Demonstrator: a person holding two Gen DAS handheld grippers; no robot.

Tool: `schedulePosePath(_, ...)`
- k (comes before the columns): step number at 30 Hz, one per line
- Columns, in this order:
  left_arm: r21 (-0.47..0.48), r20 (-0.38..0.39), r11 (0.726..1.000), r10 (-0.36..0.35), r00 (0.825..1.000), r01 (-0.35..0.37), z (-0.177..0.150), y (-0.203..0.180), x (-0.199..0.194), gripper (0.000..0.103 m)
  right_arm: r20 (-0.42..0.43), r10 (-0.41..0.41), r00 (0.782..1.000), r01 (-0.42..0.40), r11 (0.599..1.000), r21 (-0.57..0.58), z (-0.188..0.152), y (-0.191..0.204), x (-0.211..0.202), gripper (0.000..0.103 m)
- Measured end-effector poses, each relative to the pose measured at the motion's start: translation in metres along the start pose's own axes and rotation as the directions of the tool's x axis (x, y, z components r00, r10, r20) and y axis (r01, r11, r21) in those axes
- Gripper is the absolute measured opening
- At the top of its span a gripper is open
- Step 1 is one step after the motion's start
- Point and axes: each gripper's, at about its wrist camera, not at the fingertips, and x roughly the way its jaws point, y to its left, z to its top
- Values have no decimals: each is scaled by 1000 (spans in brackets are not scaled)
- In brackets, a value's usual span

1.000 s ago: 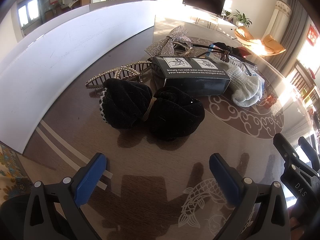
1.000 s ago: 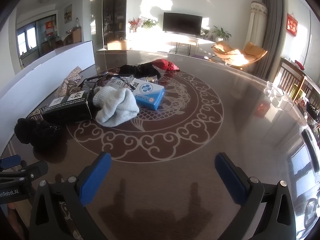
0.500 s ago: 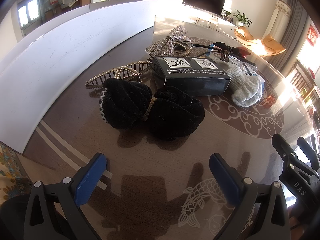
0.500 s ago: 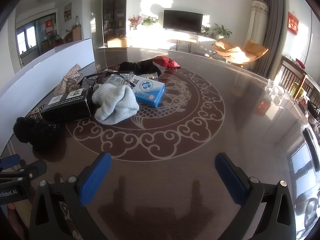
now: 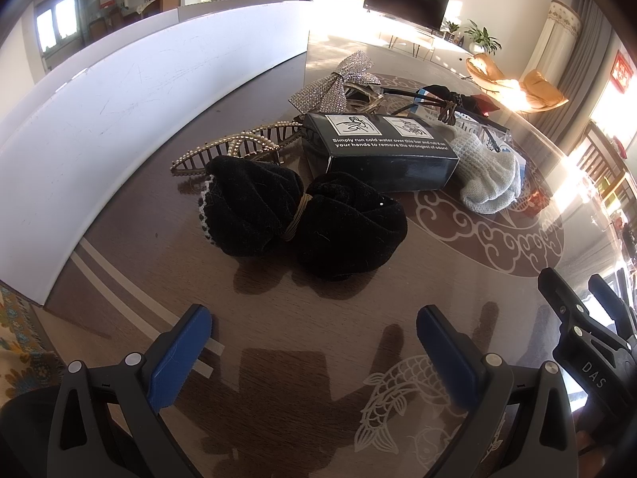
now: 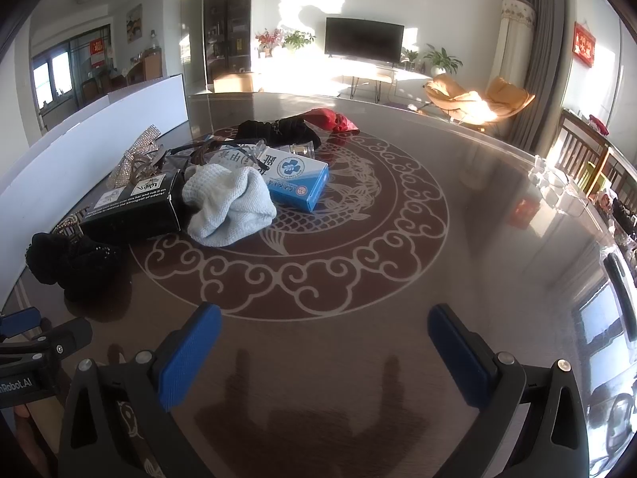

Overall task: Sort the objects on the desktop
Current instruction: 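Move the left tool down toward the black velvet pouch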

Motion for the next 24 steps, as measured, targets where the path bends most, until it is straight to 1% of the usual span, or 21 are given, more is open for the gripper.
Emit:
schedulePosePath(8, -27, 3, 999, -26, 1000, 26, 0, 2, -3, 103, -9, -4, 1000, 4, 1000, 8, 0, -1, 4, 103)
schedulePosePath(13, -36, 4, 999, -18, 1000, 18, 0, 4, -4, 103, -10, 13, 1000, -13, 999, 49, 0, -9, 4, 103)
schedulePosePath(18, -87, 10, 996, -21, 1000, 22, 1, 15, -5, 103, -29, 39, 999, -36, 994, 106, 0, -20, 8, 103)
schedulePosePath(21, -119, 17, 992, -44, 999, 46, 2, 22, -6, 103, -35, 43, 998, -38, 990, 137, -1, -26, 9, 103)
schedulePosePath(24, -151, 27, 985, -80, 996, 84, 2, 29, -8, 103, -47, 23, 999, -16, 991, 135, 0, -25, 11, 103)
